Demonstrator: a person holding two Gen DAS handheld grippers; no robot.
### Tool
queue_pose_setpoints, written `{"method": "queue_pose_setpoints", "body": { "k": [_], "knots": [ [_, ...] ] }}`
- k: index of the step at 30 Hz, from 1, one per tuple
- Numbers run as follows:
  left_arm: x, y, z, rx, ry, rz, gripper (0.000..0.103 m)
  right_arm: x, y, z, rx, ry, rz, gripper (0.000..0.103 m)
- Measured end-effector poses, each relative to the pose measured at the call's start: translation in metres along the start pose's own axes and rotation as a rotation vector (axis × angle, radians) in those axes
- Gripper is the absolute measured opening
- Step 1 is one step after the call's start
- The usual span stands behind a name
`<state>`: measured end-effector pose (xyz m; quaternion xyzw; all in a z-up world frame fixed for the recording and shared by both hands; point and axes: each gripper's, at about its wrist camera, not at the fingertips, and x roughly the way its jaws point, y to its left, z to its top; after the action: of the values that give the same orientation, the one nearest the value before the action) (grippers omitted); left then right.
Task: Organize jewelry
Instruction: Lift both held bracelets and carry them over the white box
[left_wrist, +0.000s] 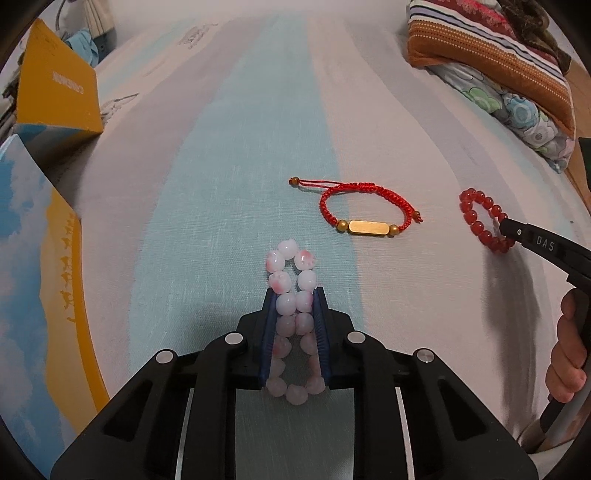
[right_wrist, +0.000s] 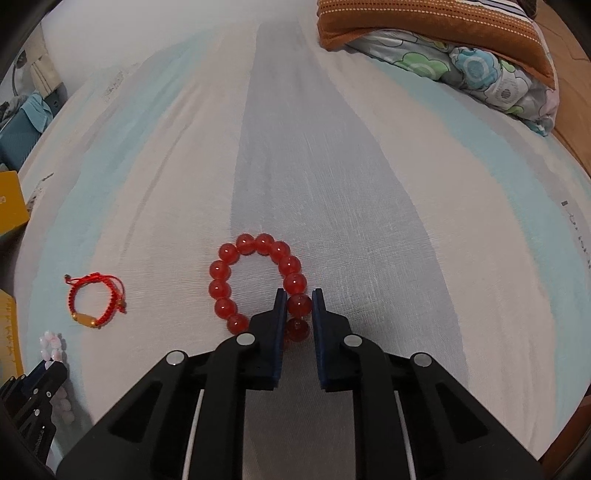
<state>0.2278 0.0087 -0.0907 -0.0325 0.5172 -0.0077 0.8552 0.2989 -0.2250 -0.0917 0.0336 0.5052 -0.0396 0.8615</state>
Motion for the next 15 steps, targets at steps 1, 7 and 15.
{"method": "queue_pose_setpoints", "body": {
  "k": [1, 7, 15],
  "knots": [
    [-0.002, 0.0, 0.0, 0.0, -0.004, -0.002, 0.019, -0.003, 0.001, -0.001, -0.001, -0.005, 0.004, 0.013],
    [-0.012, 0.0, 0.0, -0.004, -0.016, -0.003, 0.019, -0.016, 0.001, -0.003, -0.002, -0.022, 0.019, 0.013],
    [-0.026, 0.0, -0.002, -0.001, -0.039, -0.005, 0.019, -0.038, 0.001, -0.004, -0.003, -0.055, 0.041, 0.013]
  ]
}}
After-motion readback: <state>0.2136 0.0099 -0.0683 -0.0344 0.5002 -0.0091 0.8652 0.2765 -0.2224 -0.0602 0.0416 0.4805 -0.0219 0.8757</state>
